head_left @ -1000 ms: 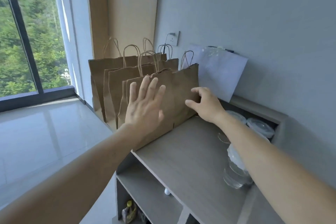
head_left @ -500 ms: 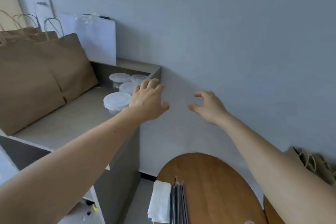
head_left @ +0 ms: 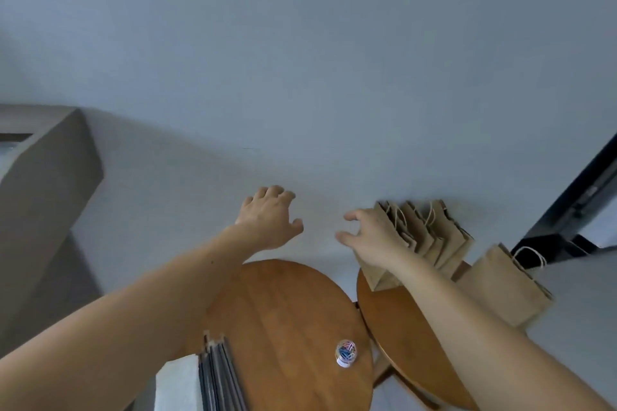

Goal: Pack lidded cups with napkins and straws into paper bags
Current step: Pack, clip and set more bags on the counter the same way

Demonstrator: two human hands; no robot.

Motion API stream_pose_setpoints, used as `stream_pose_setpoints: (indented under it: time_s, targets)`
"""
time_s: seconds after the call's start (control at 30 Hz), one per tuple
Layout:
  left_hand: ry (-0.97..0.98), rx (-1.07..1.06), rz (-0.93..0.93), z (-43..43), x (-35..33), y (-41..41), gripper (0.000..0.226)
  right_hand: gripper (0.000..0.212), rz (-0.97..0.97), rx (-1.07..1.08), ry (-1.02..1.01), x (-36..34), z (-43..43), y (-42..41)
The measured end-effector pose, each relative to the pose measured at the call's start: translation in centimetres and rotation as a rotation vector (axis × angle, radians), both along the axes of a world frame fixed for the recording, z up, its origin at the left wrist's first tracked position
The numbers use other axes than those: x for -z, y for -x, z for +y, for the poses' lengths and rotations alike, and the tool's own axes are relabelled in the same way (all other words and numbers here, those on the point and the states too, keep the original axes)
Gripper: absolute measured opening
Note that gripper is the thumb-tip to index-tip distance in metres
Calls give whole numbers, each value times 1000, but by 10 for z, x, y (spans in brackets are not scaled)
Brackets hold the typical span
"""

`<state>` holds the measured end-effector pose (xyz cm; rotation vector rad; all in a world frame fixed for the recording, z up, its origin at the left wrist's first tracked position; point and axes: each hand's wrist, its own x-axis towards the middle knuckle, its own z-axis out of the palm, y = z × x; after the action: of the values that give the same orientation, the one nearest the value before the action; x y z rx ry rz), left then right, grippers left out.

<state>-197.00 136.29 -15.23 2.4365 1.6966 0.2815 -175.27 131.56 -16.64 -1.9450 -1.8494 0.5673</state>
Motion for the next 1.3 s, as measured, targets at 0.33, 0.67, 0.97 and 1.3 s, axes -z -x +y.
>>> stream_pose_setpoints:
  time_s: [0.33, 0.67, 0.97, 1.3]
  targets:
    - [111, 230, -48, 34, 41, -132, 65, 52, -41, 319, 78, 43, -28, -140]
    - [165, 294, -16, 46, 84, -325, 56, 53, -33, 520, 99, 109, -20, -338]
    - [254, 309, 88, 50, 129, -476, 57, 45, -184, 782, 186, 175, -18, -512]
    - [310, 256, 129, 60, 160, -500, 52, 21, -312, 700, 311, 232, -8, -561]
